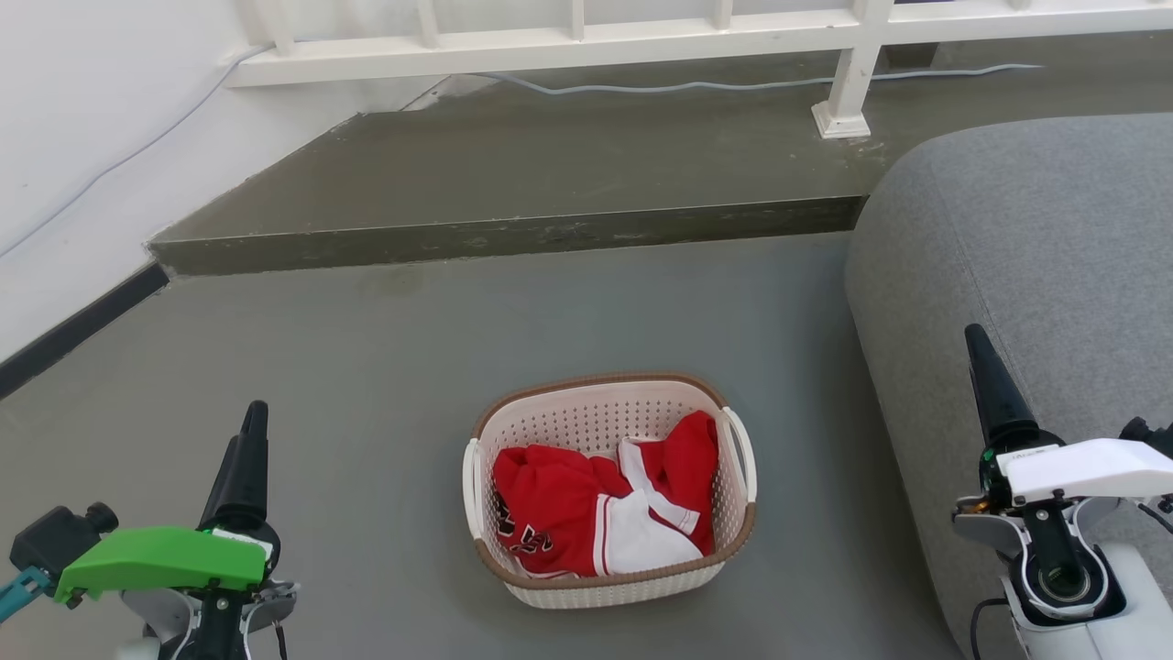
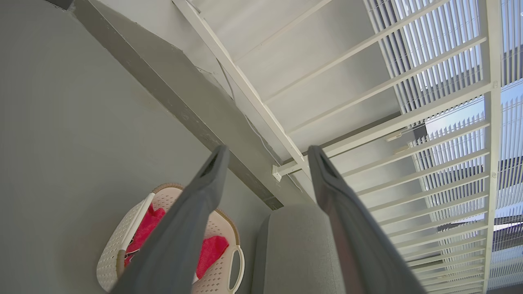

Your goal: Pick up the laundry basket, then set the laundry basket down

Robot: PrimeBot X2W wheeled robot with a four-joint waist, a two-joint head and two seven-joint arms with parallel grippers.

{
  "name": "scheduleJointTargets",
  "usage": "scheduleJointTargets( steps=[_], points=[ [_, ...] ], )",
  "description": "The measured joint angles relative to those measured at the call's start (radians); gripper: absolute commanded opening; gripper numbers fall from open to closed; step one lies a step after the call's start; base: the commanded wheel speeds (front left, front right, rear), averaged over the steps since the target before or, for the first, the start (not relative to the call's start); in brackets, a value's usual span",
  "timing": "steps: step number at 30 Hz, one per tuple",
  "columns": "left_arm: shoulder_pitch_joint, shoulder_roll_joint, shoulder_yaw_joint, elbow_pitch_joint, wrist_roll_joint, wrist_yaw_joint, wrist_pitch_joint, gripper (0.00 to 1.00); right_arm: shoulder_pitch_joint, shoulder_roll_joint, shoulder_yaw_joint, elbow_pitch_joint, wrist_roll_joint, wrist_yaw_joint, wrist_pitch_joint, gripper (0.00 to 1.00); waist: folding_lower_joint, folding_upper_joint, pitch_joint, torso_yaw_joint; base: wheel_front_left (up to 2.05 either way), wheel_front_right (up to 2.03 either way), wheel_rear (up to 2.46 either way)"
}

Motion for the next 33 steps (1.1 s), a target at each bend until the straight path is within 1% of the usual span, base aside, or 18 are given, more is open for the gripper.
scheduleJointTargets(
  steps=[11,13,17,21,22,27,33],
  points=[
    [-0.001,-0.002,-0.008,-0.033,0.177,0.0,-0.03,1.0,-0.025,-0.018,0.027,-0.03,-0.201,-0.002,-0.03,1.0,0.0,0.0,0.006,0.0,0.0,0.0,0.0],
    [-0.002,-0.002,-0.013,-0.039,0.213,0.0,-0.037,1.0,-0.025,-0.021,0.039,-0.035,-0.234,-0.01,-0.039,1.0,0.0,0.0,0.007,0.0,0.0,0.0,0.0],
    [-0.004,-0.006,-0.027,-0.05,0.27,0.0,-0.047,1.0,-0.029,-0.023,0.054,-0.041,-0.298,-0.011,-0.052,1.0,0.0,0.0,0.01,0.001,0.0,0.0,0.0],
    [-0.005,-0.012,-0.034,-0.058,0.322,0.0,-0.061,1.0,-0.036,-0.023,0.066,-0.049,-0.353,-0.024,-0.064,1.0,0.0,0.0,0.013,0.001,0.0,0.0,0.0],
    [-0.006,-0.013,-0.035,-0.061,0.347,0.0,-0.068,1.0,-0.039,-0.023,0.073,-0.054,-0.384,-0.027,-0.065,1.0,0.0,0.0,0.015,0.001,0.0,0.0,0.0],
    [-0.015,-0.016,-0.039,-0.071,0.411,0.0,-0.081,1.0,-0.039,-0.023,0.086,-0.061,-0.45,-0.035,-0.083,1.0,0.0,0.0,0.019,0.001,0.0,0.0,0.0],
    [-0.024,-0.025,-0.046,-0.089,0.485,0.0,-0.099,1.0,-0.04,-0.023,0.106,-0.07,-0.526,-0.036,-0.103,1.0,0.0,0.0,0.022,0.002,0.0,0.0,0.0]
  ],
)
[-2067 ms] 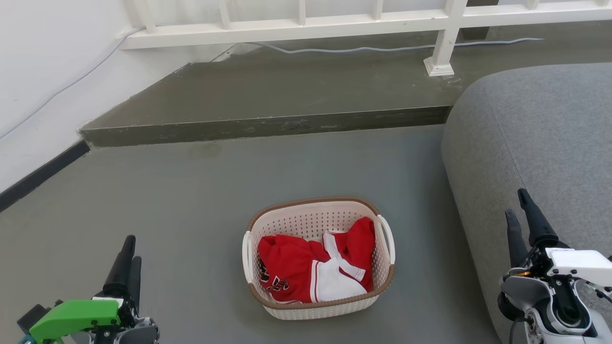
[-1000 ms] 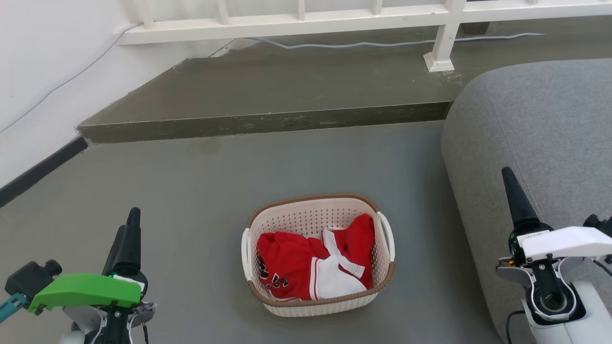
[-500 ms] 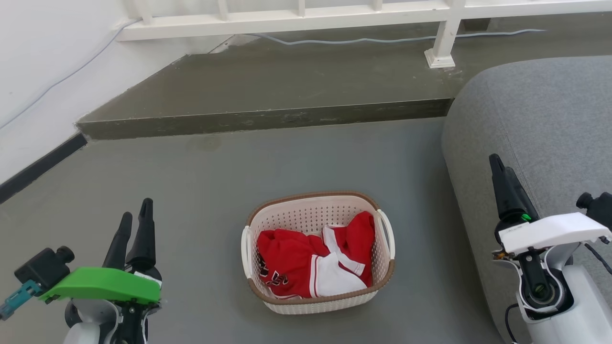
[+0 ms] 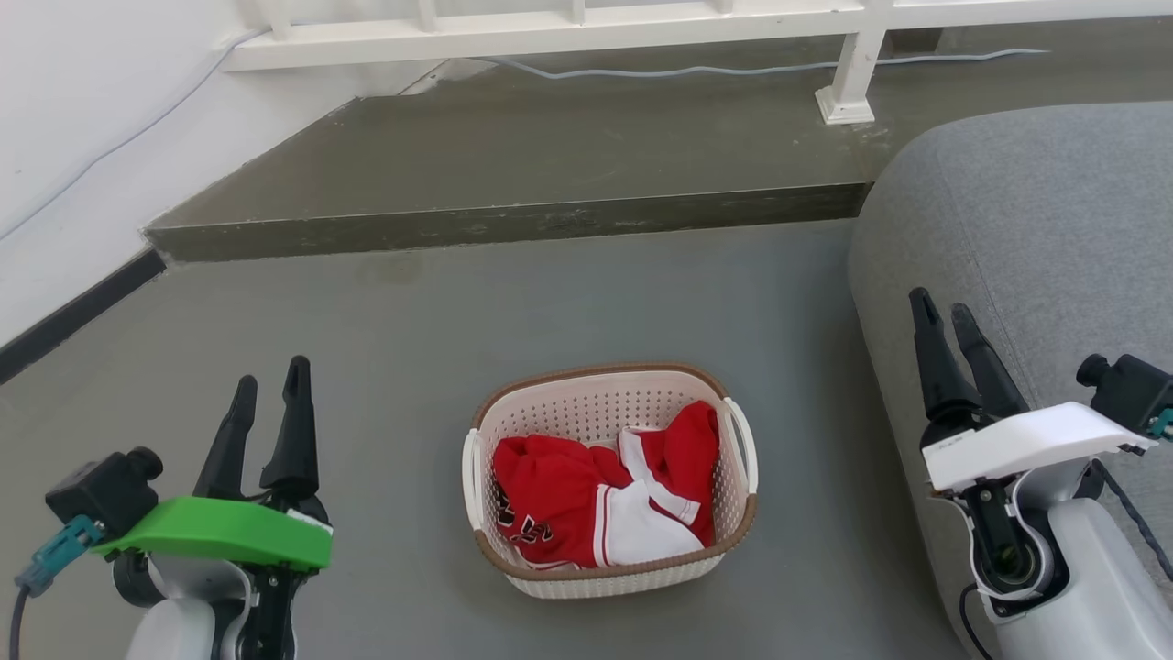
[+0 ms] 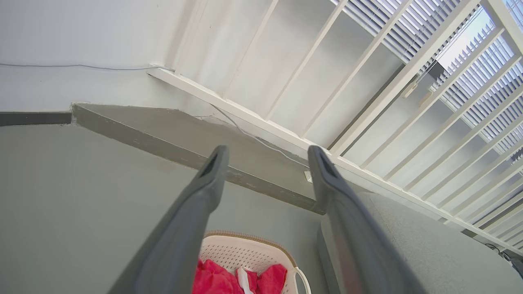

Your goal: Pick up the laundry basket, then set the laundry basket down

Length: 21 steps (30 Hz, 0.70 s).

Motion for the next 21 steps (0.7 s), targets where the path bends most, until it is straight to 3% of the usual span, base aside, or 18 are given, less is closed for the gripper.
scheduleJointTargets(
  steps=[21],
  points=[
    [-0.016,-0.005,-0.027,-0.035,0.263,0.0,-0.066,1.0,-0.021,0.001,0.047,-0.028,-0.278,-0.008,-0.064,1.0,0.0,0.0,0.007,-0.001,0.0,0.0,0.0]
  ],
)
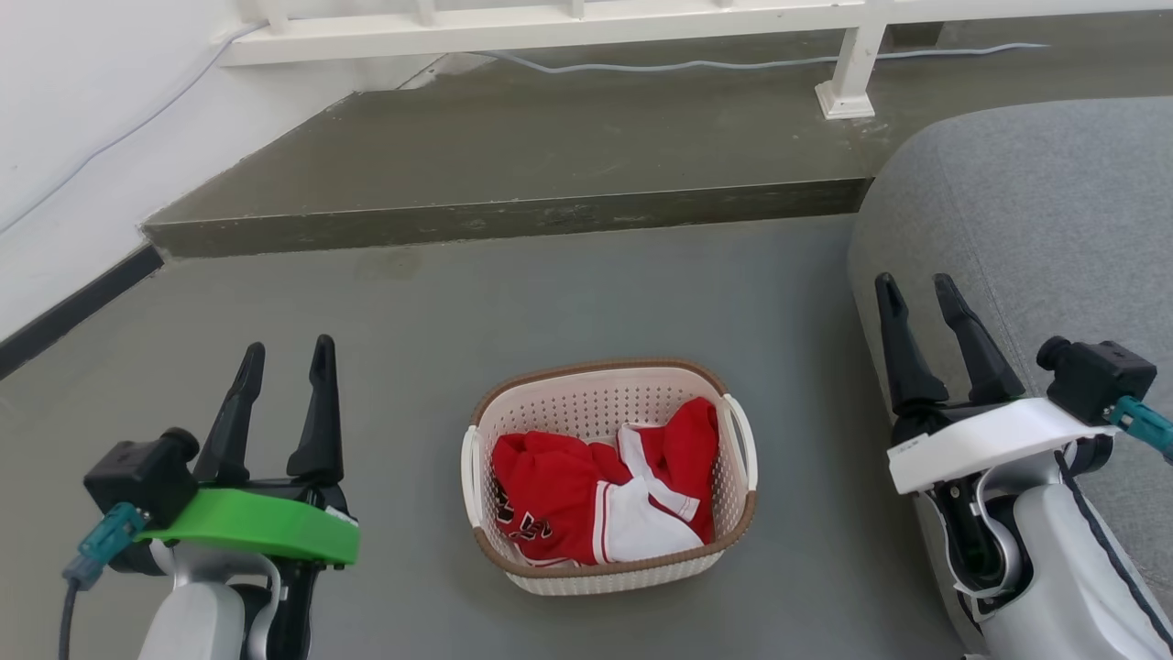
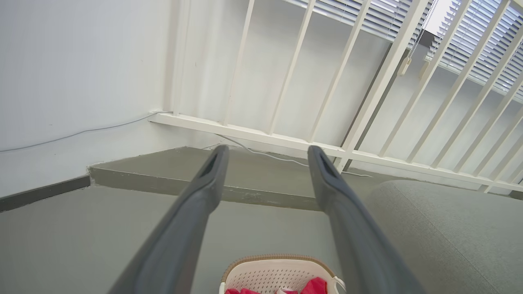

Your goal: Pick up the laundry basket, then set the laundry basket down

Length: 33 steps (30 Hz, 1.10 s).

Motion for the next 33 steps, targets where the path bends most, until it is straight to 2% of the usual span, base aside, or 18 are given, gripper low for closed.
scheduleJointTargets(
  steps=[21,33],
  points=[
    [-0.022,-0.004,-0.024,-0.038,0.235,-0.002,-0.059,1.0,-0.005,-0.001,0.028,0.001,-0.249,-0.009,-0.06,1.0,-0.0001,0.0,0.012,-0.001,0.0,0.0,0.0],
    [-0.022,-0.006,-0.021,-0.033,0.241,-0.002,-0.06,1.0,-0.005,0.006,0.018,0.026,-0.253,-0.009,-0.061,1.0,-0.0001,0.0,0.02,0.001,0.0,0.0,0.0]
  ],
)
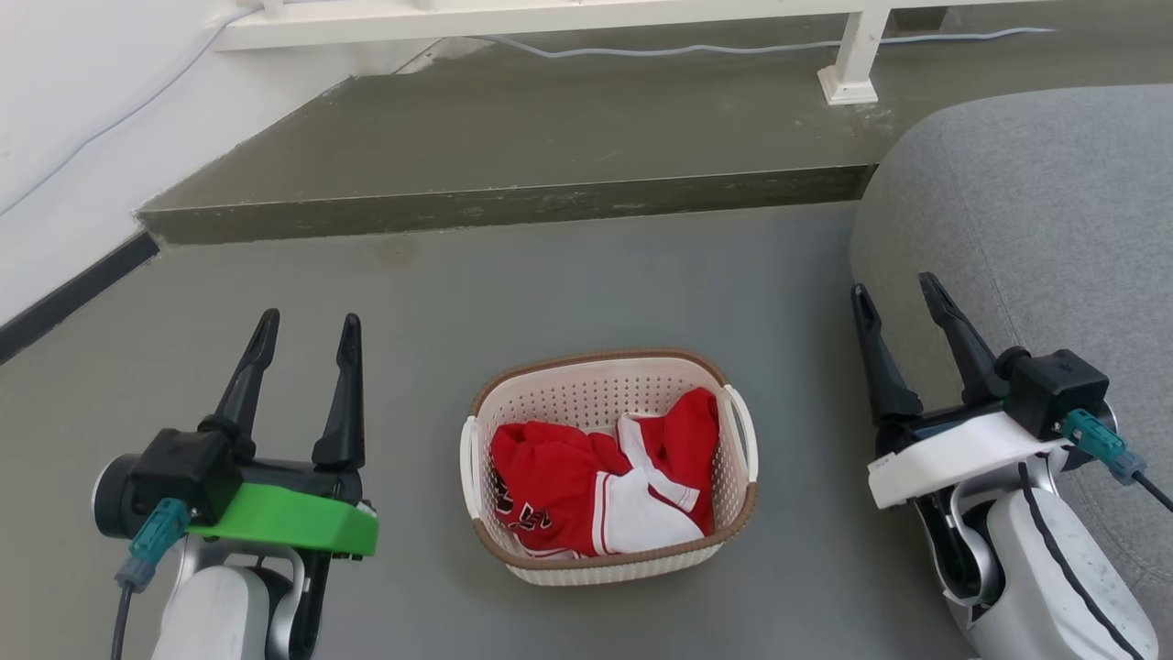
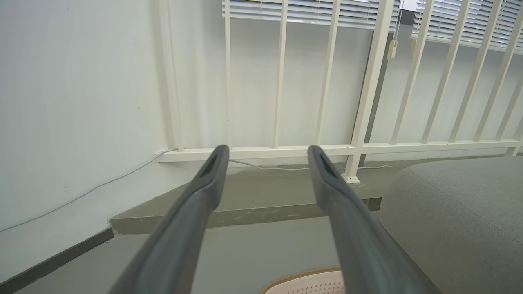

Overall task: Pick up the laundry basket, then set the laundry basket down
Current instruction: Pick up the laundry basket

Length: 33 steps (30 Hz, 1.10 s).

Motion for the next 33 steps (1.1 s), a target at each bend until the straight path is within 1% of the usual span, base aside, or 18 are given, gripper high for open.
scheduleJointTargets(
  steps=[7,16,22,33],
  points=[
    [0.0,-0.001,0.004,0.001,0.0,0.0,0.0,1.0,-0.002,0.005,-0.004,0.004,-0.001,0.0,0.0,1.0,0.0,0.0,0.014,-0.002,0.0,0.0,0.0],
    [-0.011,-0.002,0.014,0.001,-0.008,0.0,0.0,1.0,-0.023,0.01,-0.018,0.003,-0.002,0.001,0.0,1.0,0.0,0.0,0.071,-0.008,0.0,0.0,0.0],
    [-0.048,-0.002,0.014,0.011,-0.02,0.0,0.0,1.0,-0.05,0.015,-0.03,0.003,-0.002,0.001,0.0,1.0,0.0,0.0,0.13,-0.013,0.0,0.0,0.0],
    [-0.151,0.002,-0.012,0.1,-0.042,0.0,-0.001,1.0,-0.134,0.018,-0.067,0.04,0.002,0.001,0.0,1.0,0.0,0.0,0.274,-0.025,0.0,0.0,0.0]
  ],
)
